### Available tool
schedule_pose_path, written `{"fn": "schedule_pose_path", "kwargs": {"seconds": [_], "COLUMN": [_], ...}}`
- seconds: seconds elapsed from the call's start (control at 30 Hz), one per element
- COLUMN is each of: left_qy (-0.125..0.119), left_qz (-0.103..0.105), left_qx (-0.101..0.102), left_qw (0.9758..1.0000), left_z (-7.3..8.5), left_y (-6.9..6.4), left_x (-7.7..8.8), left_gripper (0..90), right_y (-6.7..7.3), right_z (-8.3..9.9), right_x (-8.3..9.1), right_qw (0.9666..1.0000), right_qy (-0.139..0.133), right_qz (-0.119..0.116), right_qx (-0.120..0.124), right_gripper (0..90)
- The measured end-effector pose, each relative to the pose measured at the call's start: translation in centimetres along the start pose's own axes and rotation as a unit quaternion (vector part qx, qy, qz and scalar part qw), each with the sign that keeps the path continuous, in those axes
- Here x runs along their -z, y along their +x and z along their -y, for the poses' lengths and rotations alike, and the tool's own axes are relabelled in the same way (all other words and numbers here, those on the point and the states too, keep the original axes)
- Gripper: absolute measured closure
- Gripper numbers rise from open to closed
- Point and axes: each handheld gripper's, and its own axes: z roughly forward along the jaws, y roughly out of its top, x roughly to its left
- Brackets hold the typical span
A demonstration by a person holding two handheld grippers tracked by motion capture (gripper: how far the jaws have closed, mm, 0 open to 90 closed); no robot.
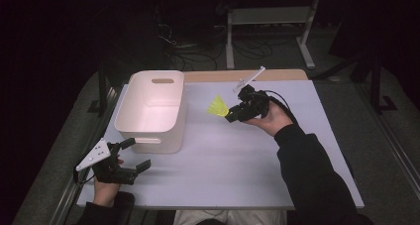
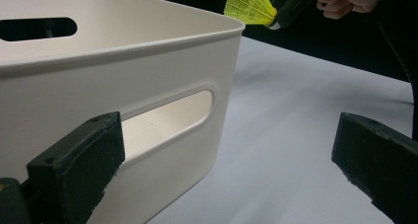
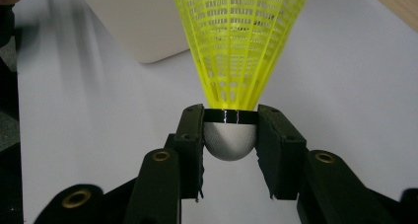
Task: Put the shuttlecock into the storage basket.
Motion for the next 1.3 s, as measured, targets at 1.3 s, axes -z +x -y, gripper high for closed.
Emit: {"fn": "schedule_pose_path", "kwargs": {"seconds": [1.3], "left_qy": [-0.001], "left_qz": [-0.001], "left_qx": [0.0], "left_qw": [1.0], "left_z": [0.0], "left_y": [0.0], "left_x": [0.0], "left_gripper": [0.0], "right_y": [1.3], "right_z": [-4.0], "right_x": [2.4], "right_qw": [0.9996], "right_qy": [-0.008], "right_qz": [0.005], "right_qx": [0.028], "right_gripper": [63.3]}}
